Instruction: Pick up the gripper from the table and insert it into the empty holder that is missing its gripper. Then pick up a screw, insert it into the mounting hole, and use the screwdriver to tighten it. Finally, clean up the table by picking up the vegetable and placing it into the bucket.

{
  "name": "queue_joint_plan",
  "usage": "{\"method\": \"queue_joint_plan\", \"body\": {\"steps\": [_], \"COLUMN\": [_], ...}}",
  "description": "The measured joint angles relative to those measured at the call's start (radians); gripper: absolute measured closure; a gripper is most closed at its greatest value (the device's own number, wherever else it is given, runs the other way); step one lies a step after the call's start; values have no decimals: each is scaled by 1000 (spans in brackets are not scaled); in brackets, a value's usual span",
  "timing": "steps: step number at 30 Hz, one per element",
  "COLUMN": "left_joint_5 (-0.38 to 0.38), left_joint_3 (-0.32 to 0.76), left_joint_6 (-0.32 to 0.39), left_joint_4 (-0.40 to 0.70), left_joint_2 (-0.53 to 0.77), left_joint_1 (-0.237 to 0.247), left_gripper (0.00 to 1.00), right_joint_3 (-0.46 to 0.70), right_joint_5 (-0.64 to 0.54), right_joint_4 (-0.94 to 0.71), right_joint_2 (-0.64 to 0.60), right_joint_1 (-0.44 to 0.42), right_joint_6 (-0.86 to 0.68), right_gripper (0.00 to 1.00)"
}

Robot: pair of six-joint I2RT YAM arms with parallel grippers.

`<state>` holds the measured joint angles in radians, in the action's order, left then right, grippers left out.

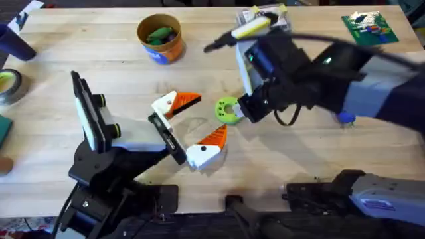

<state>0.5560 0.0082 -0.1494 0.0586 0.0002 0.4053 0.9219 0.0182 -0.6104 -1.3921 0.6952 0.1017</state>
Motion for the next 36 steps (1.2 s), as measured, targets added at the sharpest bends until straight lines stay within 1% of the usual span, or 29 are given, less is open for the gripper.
{"method": "queue_joint_plan", "body": {"steps": [7, 12, 16, 19, 26, 30, 36], "left_joint_5": [0, 0, 0, 0, 0, 0, 0], "left_joint_3": [0, 0, 0, 0, 0, 0, 0], "left_joint_6": [0, 0, 0, 0, 0, 0, 0], "left_joint_4": [0, 0, 0, 0, 0, 0, 0], "left_joint_2": [0, 0, 0, 0, 0, 0, 0], "left_joint_1": [0, 0, 0, 0, 0, 0, 0], "left_gripper": [10, 10, 10, 10, 10, 10, 10], "right_joint_3": [259, 370, 465, 553, 741, 807, 816], "right_joint_5": [1, 7, 27, 34, 56, 94, 128], "right_joint_4": [-180, -235, -260, -306, -400, -401, -396], "right_joint_2": [14, 15, 2, -39, -206, -286, -322], "right_joint_1": [0, 12, 62, 103, 185, 229, 276], "right_joint_6": [-38, -53, -59, -62, -79, -99, -139], "right_gripper": [994, 994, 994, 994, 995, 995, 995]}}
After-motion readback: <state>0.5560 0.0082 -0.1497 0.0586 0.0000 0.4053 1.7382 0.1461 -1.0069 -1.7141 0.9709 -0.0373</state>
